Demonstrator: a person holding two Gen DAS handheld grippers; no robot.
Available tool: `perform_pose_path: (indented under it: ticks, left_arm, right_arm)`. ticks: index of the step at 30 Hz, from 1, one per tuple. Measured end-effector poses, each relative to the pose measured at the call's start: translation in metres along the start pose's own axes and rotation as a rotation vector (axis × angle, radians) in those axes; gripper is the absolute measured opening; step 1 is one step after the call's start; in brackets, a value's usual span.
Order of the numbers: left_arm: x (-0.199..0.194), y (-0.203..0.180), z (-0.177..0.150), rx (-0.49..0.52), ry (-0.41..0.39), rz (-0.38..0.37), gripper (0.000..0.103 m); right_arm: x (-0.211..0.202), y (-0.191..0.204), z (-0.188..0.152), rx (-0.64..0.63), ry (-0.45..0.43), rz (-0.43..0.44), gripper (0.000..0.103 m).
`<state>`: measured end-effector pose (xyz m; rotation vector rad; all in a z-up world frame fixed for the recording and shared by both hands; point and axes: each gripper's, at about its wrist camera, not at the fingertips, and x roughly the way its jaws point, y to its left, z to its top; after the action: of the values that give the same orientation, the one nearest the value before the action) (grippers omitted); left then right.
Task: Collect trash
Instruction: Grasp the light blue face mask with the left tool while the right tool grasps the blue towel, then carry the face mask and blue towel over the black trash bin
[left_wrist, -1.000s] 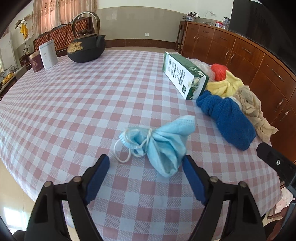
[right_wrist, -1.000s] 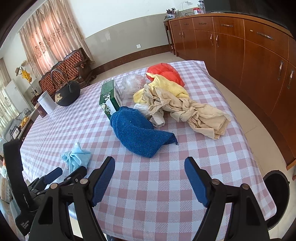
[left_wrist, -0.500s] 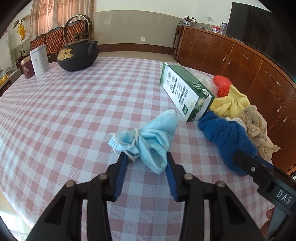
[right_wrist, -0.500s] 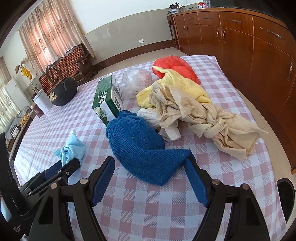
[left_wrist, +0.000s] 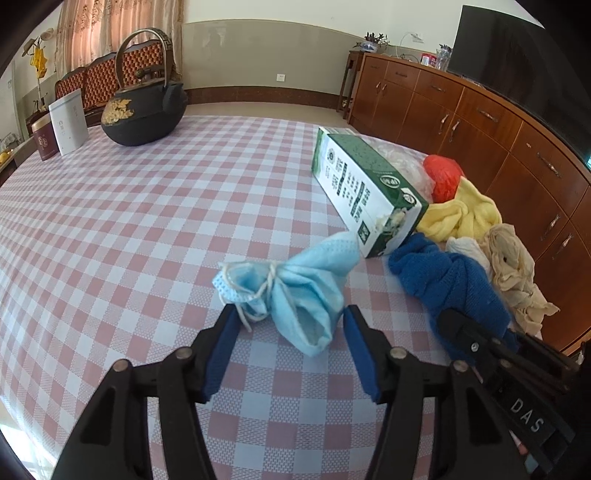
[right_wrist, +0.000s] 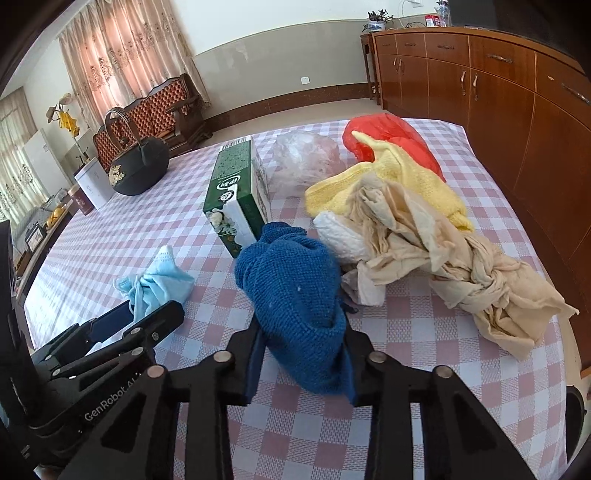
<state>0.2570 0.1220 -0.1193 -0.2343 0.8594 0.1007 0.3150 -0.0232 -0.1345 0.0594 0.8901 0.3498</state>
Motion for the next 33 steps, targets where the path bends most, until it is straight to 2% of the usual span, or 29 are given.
perform_pose_path:
  ticks: [1,3,5,11,18,33]
  left_arm:
    - [-0.001,0.002,0.000,-0.003,0.001,-0.004,0.046]
    - [-0.002,0.004,0.000,-0.009,-0.002,-0.009,0.039]
    - [-0.004,0.006,-0.002,-0.006,-0.008,-0.006,0.018]
    - [-0.022,0.003,-0.005,-0.014,-0.033,-0.032,0.018]
    - [-0.052,-0.008,-0.010,-0.002,-0.067,-0.072,0.018]
    - [-0.098,-0.072,-0.038,0.092,-0.071,-0.173,0.018]
  right_arm:
    - [0.000,-0.001,-0.001,0.008,0.002,0.016,0.028]
    - [-0.003,-0.002,-0.002,0.027,-0.004,0.038,0.026]
    - [-0.007,-0.003,-0.004,0.040,-0.007,0.055,0.026]
    - [-0.030,-0.005,-0.012,0.059,-0.033,0.075,0.026]
    - [-0.075,-0.013,-0.020,0.078,-0.081,0.085,0.026]
    - [-0.160,-0.059,-0.059,0.153,-0.149,0.028,0.026]
